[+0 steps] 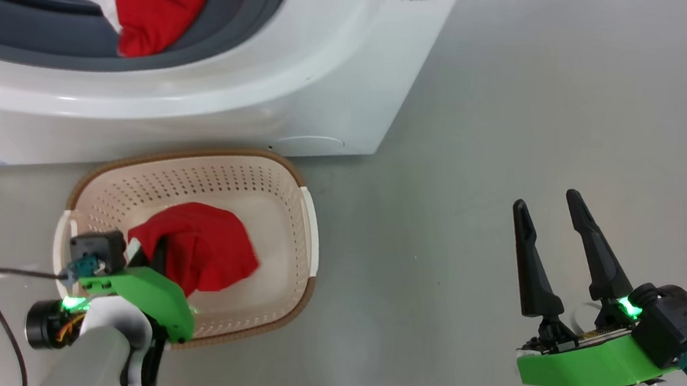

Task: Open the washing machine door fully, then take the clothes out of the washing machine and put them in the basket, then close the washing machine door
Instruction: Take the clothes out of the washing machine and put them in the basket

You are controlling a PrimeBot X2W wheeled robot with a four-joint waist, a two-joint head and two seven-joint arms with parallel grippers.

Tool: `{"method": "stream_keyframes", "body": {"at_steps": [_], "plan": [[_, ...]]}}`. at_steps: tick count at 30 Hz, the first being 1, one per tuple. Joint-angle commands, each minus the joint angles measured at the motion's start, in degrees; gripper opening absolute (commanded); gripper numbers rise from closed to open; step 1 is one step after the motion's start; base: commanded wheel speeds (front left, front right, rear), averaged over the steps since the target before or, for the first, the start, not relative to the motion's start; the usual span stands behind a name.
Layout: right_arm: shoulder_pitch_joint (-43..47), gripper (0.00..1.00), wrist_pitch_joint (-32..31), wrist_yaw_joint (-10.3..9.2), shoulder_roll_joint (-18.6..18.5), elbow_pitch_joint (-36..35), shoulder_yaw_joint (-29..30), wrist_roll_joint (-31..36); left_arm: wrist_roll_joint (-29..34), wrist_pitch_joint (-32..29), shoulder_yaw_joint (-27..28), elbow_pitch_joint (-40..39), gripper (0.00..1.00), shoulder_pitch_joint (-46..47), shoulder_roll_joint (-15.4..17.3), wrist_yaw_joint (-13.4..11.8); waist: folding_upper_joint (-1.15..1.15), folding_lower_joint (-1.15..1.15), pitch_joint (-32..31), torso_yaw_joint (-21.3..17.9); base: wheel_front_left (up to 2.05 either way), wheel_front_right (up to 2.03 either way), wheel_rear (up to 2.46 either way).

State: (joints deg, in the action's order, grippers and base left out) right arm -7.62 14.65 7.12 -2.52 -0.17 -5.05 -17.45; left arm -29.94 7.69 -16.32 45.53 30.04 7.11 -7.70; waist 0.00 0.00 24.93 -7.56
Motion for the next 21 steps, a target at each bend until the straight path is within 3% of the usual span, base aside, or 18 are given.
{"method": "stream_keyframes", "body": {"at_steps": [1,11,21], "plan": [[-1.4,1.0,0.3,0.36,-0.4,-1.6,-1.6,-0.3,-0.3,1.2,1.9,1.1,0.0,2.0,0.9,0.6,0.0,0.0,1.2,-0.9,0.0,0.0,0.0],[-2.4,1.0,0.3,0.36,-0.4,-1.5,-2.2,-1.1,-0.8,2.5,1.3,17.3,0.0,9.3,0.4,3.9,0.0,0.0,4.7,-3.3,0.0,0.0,0.0],[-2.9,1.0,0.3,0.36,-0.4,-1.7,-2.6,-1.6,-1.3,2.7,0.6,25.9,0.0,12.4,0.2,6.1,0.0,0.0,6.9,-5.3,0.0,0.0,0.0]]}}
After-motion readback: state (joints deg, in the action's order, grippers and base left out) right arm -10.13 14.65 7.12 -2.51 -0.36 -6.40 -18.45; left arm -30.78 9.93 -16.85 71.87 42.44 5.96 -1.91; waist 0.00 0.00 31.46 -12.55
